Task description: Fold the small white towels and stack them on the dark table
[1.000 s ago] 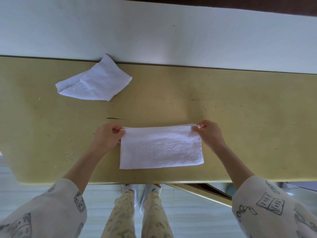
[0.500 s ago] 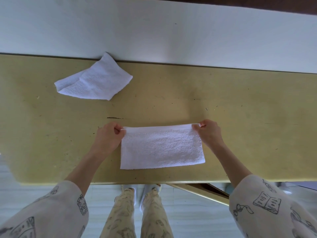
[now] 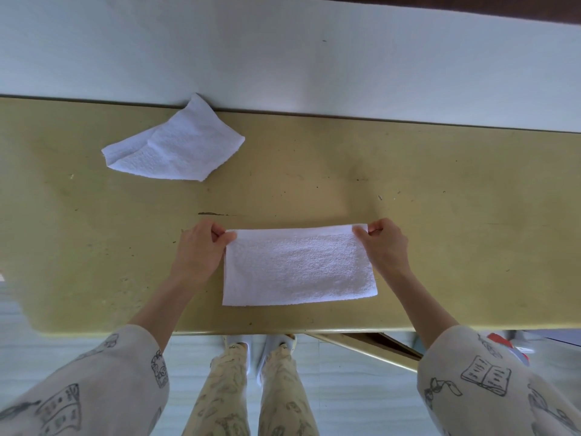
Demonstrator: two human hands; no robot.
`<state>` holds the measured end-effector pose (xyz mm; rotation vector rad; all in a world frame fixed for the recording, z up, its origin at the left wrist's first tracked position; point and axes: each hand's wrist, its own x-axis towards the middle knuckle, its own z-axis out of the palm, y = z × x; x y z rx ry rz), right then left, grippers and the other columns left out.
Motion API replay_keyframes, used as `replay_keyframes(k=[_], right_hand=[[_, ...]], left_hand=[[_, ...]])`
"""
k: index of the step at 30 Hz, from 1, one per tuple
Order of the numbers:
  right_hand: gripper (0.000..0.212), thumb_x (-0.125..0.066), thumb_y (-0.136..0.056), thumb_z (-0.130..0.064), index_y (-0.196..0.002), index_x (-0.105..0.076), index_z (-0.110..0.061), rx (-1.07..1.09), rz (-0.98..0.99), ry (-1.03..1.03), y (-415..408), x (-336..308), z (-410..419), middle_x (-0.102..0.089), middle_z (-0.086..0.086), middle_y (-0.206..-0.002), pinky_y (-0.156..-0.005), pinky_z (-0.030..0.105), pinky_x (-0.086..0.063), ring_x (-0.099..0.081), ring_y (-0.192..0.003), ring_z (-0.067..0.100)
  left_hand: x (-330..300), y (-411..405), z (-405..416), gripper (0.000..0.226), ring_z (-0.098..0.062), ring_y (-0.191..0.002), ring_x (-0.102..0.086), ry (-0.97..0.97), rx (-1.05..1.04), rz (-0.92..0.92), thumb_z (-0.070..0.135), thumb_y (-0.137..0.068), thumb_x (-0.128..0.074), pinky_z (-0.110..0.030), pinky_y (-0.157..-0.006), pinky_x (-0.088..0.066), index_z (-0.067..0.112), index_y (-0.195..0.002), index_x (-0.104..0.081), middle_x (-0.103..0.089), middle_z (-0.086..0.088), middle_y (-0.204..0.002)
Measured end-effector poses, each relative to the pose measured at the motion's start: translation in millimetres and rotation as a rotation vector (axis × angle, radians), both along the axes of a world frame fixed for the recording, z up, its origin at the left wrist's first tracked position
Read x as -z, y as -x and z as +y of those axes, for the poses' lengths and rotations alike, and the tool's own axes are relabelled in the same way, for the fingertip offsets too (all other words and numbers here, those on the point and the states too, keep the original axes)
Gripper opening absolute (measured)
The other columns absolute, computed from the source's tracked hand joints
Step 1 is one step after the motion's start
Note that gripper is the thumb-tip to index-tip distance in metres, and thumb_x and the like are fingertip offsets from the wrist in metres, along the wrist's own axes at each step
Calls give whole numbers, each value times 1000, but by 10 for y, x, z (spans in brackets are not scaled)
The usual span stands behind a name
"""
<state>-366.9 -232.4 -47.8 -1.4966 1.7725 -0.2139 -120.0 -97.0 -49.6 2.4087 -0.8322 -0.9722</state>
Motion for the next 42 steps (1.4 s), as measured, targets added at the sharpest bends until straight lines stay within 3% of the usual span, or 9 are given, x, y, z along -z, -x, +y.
replay_keyframes(k=[4, 9, 14, 20, 25, 29, 34, 38, 42], right_hand=[[26, -62, -87, -27, -99, -54, -5, -37, 72, 34, -38, -55, 32, -55, 3, -84, -68, 28, -40, -51, -83, 22], [34, -45, -92, -25, -118, -53, -4, -476, 291, 743, -156, 44, 447, -57, 18, -121, -100, 47, -36, -47, -117, 32], [42, -35, -94, -19, -131, -45, -1, -738, 189, 622, -338, 384, 884, -43, 21, -141, -111, 48, -19, -27, -136, 30], [61, -14, -96, -53, -146, -26, -21, -733, 475, 505, 97, 495, 718, -24, 14, -153, -116, 43, -10, -15, -143, 25], [65, -7, -93, -58, -148, -16, -24, -748, 522, 443, 106, 489, 709, -17, 15, -155, -115, 43, -5, -8, -143, 27], [67, -6, -92, -61, -148, -11, -23, -755, 511, 427, 113, 423, 722, -13, 16, -155, -115, 42, 3, -4, -143, 26], [58, -10, -98, -50, -148, -16, -22, -796, 361, 501, -103, 252, 919, -15, 10, -156, -116, 49, 1, -7, -144, 26], [54, -22, -97, -45, -145, -27, -19, -888, 338, 533, -403, 344, 1062, -25, 12, -153, -113, 55, -7, -15, -142, 29], [55, -21, -97, -46, -145, -28, -19, -879, 375, 540, -471, 463, 1109, -27, 11, -152, -111, 56, -13, -17, -142, 28]], left_hand=[[-86, 36, 10, 21, -25, -82, -55, -7, -46, -53, 28, -89, -58, -31, -66, -41, 8, -93, -51, -59, -7, -86], [-105, 496, 128, 19, -34, -91, -54, 202, 258, -663, 15, -91, -41, -43, -76, -45, 5, -102, -53, -58, -16, -99], [253, 1007, 140, 39, -30, -132, -32, 197, 533, -585, 16, -90, -37, -51, -108, -28, 10, -128, -45, -45, -12, -138], [462, 725, 339, 57, -27, -140, -24, 48, 621, -614, 50, -92, -29, -50, -113, -16, 25, -143, -30, -27, -7, -152], [445, 663, 356, 61, -29, -141, -16, 28, 624, -568, 52, -91, -27, -47, -114, -12, 25, -145, -24, -18, -11, -154], [282, 612, 359, 57, -19, -143, 1, 205, 323, -231, 35, -96, -23, -34, -116, -4, 14, -147, -10, -8, -12, -155], [34, 499, 493, 31, -35, -113, -40, 112, -275, -317, 15, -91, -51, -41, -97, -31, 3, -119, -52, -47, -21, -122], [-35, 509, 459, 42, -31, -111, -37, -100, -229, -211, 42, -85, -58, -37, -98, -28, 8, -110, -57, -45, -14, -118], [-79, 563, 350, 35, -29, -112, -36, -152, -185, -155, 38, -86, -59, -35, -98, -29, 9, -105, -59, -42, -12, -118]])
